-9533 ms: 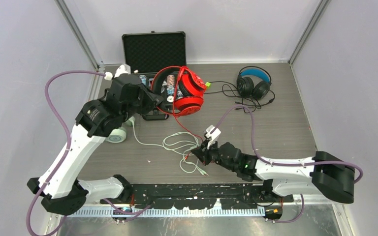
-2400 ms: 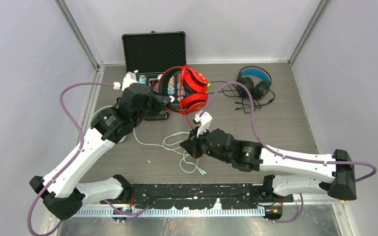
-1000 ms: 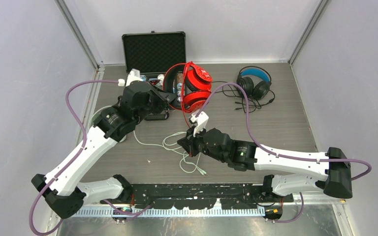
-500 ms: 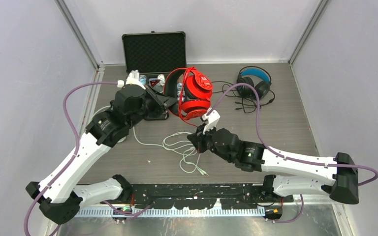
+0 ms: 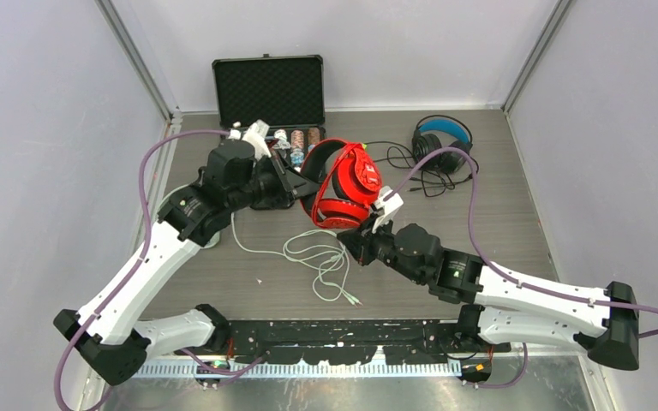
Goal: Wrap the headphones
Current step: Wrap the headphones cable around the headphones.
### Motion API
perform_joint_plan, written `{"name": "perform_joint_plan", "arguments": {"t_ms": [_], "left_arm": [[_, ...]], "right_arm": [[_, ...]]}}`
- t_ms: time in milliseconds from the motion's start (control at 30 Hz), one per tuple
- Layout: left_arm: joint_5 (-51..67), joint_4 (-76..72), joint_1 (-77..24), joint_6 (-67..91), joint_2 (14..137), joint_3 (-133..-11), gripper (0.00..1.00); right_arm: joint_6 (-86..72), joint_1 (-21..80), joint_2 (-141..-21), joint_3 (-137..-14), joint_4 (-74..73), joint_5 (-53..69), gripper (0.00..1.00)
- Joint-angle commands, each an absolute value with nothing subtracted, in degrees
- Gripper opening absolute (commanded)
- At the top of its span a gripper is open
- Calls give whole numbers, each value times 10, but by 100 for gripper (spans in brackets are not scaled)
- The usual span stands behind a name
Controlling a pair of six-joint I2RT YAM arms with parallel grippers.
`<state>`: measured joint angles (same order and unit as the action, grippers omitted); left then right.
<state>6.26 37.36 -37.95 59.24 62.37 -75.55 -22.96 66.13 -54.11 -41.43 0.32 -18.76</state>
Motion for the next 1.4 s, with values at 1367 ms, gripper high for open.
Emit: {"name": "perform_joint_plan", "arguments": {"t_ms": [1367], "left_arm": [[223, 372, -292, 775, 591, -617, 0]], "right_arm": [[-261, 565, -531, -334, 63, -26, 47]]}}
